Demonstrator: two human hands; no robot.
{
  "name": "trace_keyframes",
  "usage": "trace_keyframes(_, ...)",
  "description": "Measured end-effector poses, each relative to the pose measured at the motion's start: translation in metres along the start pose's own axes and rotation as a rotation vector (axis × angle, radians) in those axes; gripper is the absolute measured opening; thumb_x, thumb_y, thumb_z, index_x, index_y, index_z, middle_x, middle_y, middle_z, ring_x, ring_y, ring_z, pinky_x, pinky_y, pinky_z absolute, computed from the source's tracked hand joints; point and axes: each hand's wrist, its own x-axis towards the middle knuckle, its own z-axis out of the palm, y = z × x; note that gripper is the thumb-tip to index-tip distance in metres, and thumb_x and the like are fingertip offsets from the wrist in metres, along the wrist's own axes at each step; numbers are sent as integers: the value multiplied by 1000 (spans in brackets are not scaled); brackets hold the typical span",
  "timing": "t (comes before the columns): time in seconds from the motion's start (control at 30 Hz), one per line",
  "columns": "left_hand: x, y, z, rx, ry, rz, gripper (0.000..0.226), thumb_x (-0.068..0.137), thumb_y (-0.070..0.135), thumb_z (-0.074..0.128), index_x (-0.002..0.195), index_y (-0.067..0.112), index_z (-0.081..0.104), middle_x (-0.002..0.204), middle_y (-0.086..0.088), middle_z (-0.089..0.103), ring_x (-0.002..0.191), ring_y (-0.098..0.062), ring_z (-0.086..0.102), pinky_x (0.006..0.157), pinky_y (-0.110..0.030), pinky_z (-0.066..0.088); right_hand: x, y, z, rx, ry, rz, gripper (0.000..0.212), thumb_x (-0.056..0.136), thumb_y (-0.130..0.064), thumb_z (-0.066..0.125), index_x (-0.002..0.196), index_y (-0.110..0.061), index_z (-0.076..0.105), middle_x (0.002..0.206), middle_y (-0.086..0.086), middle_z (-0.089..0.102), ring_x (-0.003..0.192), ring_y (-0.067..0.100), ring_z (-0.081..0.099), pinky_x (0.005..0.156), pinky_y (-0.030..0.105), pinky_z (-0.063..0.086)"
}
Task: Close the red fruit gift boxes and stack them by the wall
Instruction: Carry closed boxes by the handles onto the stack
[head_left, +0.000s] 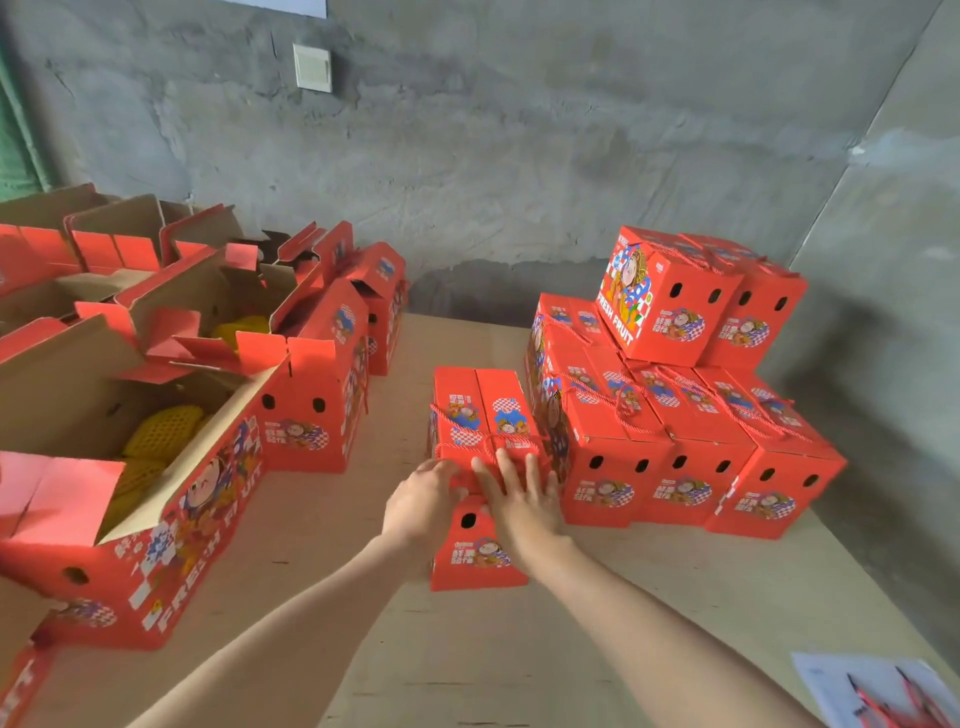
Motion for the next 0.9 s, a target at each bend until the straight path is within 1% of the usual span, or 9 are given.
trace_keyframes(0.13,22,9,7,322,51,135,22,89,13,57,110,11,62,115,-6,54,105,-26,54,82,-32,45,24,-19,7,52,86,110,78,98,-23,40,149,-22,-19,155,20,-22,139,54,-13,109,66,2)
trace_keyframes(0.23,25,-6,18,242,73,344,34,52,-8,80,82,3,70,84,-6,67,76,-24,67,55,-22,52,45,-18,18,-29,63,75,73,101,-27,33,148,-19,-23,154,24,-22,136,56,-16,106,70,-2)
trace_keyframes(0.27,30,-13,20,166,39,344,36,54,-13,77,88,-2,71,90,-10,69,82,-26,68,60,-25,55,54,-14,16,-32,49,60,72,102,-26,32,148,-18,-23,153,25,-22,136,57,-16,105,71,-2)
trace_keyframes(0.33,47,-15,20,175,-37,329,46,76,-9,62,122,-3,59,127,-10,59,117,-23,56,90,-27,49,72,-6,10,-23,30,37,71,102,-24,32,148,-18,-21,153,27,-22,135,59,-14,105,72,-1)
trace_keyframes(0.43,90,-12,26,444,-208,230,67,91,8,46,151,9,16,159,0,14,146,-15,12,117,-25,8,107,8,4,-37,44,59,71,102,-26,34,149,-19,-18,155,26,-19,137,58,-10,105,72,2)
trace_keyframes(0.5,116,-7,32,649,-284,203,73,93,13,41,152,12,-1,160,0,-4,147,-20,-8,118,-39,-7,136,22,-1,-33,38,69,75,100,-26,39,150,-20,-17,155,24,-18,138,56,-9,105,72,2)
trace_keyframes(0.6,153,-5,43,801,-318,171,77,93,14,38,150,13,-14,159,1,-17,145,-22,-19,112,-52,-14,185,46,-11,-30,23,63,84,96,-12,47,150,-22,-17,156,23,-18,138,56,-9,106,72,3)
trace_keyframes(0.73,222,5,58,823,-355,116,82,91,13,43,151,15,-13,159,3,-16,145,-25,-19,109,-59,-14,251,75,-17,26,24,61,101,87,-9,59,149,-25,-18,155,21,-22,139,53,-16,107,70,-2)
trace_keyframes(0.9,303,12,86,869,-313,77,79,91,11,41,151,19,-9,159,3,-13,144,-31,-21,107,-62,-16,329,110,-13,57,96,81,88,92,-21,53,150,-26,-14,156,21,-20,138,53,-17,106,71,-4)
